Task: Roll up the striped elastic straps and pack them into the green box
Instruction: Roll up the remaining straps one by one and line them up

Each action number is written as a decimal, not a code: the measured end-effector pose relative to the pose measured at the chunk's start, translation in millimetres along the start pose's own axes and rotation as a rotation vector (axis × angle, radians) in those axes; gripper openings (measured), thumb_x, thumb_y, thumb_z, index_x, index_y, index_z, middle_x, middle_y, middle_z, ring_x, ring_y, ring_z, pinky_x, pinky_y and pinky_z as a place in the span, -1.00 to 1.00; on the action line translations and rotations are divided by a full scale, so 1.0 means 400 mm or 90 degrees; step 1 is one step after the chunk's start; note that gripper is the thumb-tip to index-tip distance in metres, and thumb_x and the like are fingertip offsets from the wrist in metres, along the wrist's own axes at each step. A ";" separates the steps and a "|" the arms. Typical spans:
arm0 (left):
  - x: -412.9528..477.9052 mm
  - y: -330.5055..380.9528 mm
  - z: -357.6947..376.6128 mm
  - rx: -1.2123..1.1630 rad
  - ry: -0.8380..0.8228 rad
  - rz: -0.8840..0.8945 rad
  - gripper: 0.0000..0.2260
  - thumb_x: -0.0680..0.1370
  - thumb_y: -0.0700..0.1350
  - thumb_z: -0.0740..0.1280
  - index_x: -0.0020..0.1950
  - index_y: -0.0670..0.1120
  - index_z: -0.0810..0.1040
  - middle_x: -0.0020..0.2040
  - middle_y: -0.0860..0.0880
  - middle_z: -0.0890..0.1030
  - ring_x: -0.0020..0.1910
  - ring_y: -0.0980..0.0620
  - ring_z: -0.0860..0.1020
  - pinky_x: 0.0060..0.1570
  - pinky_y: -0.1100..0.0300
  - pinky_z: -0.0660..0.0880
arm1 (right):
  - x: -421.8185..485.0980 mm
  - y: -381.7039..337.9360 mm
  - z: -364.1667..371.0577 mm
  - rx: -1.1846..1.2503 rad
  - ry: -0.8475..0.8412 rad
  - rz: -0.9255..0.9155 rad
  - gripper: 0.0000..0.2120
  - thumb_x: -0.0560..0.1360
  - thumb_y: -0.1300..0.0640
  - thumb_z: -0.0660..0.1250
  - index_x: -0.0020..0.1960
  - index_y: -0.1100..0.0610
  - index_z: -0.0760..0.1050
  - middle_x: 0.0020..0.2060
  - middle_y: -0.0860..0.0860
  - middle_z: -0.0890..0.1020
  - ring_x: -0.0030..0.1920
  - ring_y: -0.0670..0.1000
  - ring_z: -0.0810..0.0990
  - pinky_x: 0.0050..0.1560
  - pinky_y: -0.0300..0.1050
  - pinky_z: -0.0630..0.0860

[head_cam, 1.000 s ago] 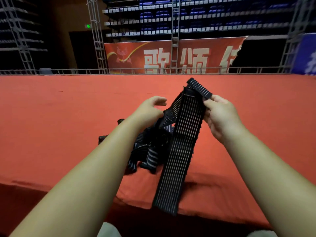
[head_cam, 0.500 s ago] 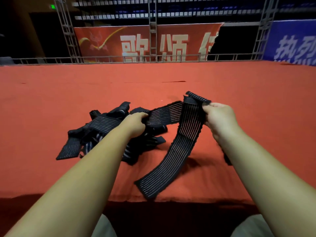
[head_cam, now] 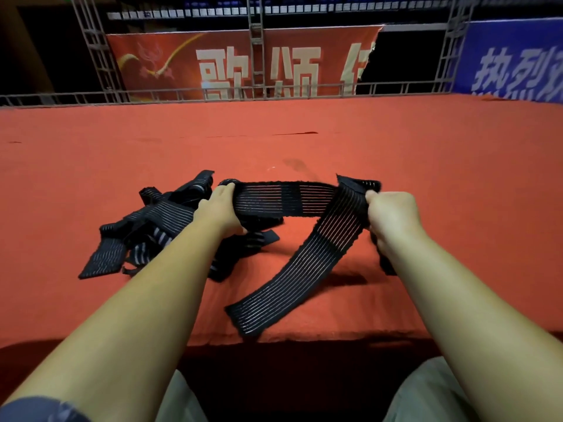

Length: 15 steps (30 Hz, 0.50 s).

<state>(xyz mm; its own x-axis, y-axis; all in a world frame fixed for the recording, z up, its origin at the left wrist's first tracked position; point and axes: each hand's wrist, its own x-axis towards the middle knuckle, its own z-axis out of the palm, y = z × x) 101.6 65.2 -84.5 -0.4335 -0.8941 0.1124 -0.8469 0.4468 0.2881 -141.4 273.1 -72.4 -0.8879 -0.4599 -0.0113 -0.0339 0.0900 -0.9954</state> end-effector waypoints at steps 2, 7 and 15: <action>0.006 -0.003 0.002 -0.014 -0.006 -0.044 0.10 0.33 0.04 0.72 0.69 0.03 0.11 0.64 -0.06 0.22 0.49 -0.37 0.41 0.43 -0.23 0.46 | 0.009 0.019 -0.004 -0.030 0.024 -0.018 -0.62 0.61 0.16 0.30 -0.31 0.02 0.23 -0.36 0.03 0.28 -0.28 0.07 0.22 -0.28 -0.05 0.15; 0.025 -0.057 -0.010 -0.095 -0.064 -0.130 0.40 0.27 0.13 0.77 0.77 -0.01 -0.20 0.70 -0.17 0.13 0.65 -0.26 0.27 0.54 -0.19 0.39 | 0.036 0.048 -0.055 -0.152 0.069 -0.053 -0.76 0.67 0.12 0.27 -0.17 0.11 0.51 -0.24 0.07 0.53 -0.18 0.15 0.45 -0.07 -0.03 0.40; -0.014 0.031 -0.045 0.032 0.131 -0.116 -0.45 0.48 -0.04 0.56 0.32 -0.23 0.42 0.40 -0.28 0.35 0.32 -0.37 0.43 0.32 -0.23 0.48 | 0.024 0.078 -0.066 -0.215 0.004 -0.048 -0.73 0.66 0.11 0.24 -0.04 0.25 0.62 -0.11 0.16 0.70 -0.06 0.23 0.66 -0.05 0.00 0.50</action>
<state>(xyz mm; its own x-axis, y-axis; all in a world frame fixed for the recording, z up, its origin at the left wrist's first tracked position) 99.0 75.3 -64.3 -0.2057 -0.9448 0.2552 -0.9216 0.2747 0.2741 -163.1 294.9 -100.9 -0.8797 -0.4714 0.0627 -0.2484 0.3431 -0.9059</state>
